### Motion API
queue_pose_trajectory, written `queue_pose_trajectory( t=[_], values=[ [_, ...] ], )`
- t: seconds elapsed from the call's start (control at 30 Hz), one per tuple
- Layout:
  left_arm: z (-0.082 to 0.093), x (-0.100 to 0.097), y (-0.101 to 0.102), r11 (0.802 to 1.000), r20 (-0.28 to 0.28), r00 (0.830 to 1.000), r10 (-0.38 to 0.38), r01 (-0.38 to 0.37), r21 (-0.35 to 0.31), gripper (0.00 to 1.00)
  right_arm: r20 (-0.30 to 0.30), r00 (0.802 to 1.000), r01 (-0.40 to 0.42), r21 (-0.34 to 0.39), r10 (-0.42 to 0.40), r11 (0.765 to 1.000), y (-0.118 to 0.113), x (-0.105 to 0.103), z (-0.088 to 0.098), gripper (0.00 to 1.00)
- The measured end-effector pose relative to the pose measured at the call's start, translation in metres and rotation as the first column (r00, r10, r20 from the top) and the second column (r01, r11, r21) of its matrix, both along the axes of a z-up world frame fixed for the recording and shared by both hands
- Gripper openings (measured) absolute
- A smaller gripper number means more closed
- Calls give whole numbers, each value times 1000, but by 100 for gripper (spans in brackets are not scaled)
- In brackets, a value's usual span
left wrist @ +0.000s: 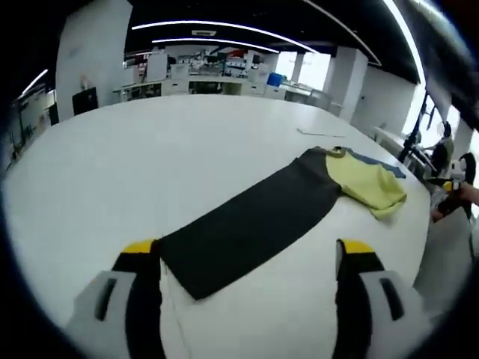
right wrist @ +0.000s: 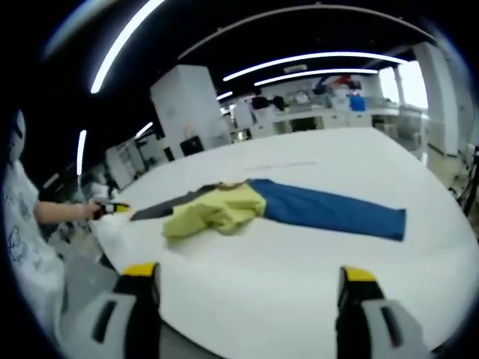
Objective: Fold the garment on the visible template until the final outline fits inside the template.
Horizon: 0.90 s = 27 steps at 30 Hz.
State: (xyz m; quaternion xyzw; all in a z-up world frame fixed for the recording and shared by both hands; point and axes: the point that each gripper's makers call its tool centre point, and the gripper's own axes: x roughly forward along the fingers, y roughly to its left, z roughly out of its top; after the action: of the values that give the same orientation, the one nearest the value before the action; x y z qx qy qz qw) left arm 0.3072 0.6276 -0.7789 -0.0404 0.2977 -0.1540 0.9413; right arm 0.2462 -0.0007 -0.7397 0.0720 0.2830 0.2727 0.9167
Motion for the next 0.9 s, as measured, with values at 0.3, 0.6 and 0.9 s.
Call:
queue_pose_trajectory(
  t=[0.3,0.6,0.9],
  values=[
    [8,-18,-68,983,7,984,-179,179,-48,93,-1,1000,-28,-3,28,1000,7,2,-2,100],
    [25,-24,-130,961,88,969,-232,242,-133,92,-6,997,-80,-53,80,995,6,4,-4,100],
    [19,-40,-181,933,86,937,-338,345,-99,91,-16,992,-122,-75,122,990,10,9,-3,100]
  ],
)
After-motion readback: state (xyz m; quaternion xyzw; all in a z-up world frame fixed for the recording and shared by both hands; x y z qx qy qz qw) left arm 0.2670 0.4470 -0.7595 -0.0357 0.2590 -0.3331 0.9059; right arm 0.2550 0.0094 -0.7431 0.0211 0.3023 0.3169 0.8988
